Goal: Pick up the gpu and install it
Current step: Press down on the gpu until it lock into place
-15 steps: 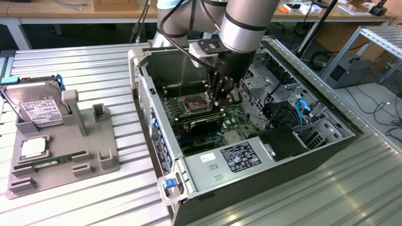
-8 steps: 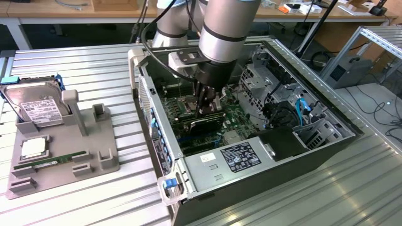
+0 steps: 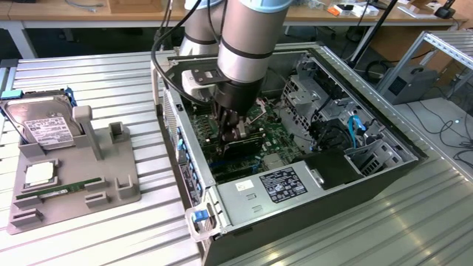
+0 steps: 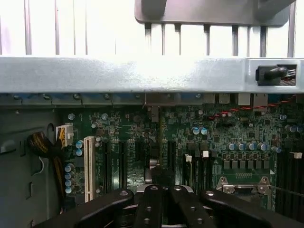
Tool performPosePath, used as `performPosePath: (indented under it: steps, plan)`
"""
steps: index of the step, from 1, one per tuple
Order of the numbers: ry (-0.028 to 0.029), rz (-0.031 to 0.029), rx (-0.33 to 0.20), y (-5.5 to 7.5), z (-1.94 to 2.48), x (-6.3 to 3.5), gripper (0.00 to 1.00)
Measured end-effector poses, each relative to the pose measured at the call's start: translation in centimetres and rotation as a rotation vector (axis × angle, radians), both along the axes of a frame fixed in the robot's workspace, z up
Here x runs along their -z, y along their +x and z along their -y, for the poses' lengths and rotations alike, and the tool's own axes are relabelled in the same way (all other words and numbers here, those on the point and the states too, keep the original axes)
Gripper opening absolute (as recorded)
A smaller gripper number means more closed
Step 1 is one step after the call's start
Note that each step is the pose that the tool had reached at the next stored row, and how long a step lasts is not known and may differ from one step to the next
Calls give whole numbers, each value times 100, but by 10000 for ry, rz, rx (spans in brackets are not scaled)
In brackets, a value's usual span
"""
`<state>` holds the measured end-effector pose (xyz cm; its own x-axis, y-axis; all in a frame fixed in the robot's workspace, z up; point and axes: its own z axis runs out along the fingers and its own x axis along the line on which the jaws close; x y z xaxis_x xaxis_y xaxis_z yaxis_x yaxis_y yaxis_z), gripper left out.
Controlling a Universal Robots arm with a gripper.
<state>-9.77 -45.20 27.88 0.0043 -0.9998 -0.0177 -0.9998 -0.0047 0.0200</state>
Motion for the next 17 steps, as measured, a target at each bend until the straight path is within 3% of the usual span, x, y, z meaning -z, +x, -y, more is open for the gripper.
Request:
performPosePath:
  steps: [5,10,14,17]
  plan:
    - [-1,-1,0,-12,2,15,11]
    - [0,0,-1,-51,48,19,11]
    - [-1,-1,-1,-48,46,22,11]
    - [-5,0,-1,-45,12,22,11]
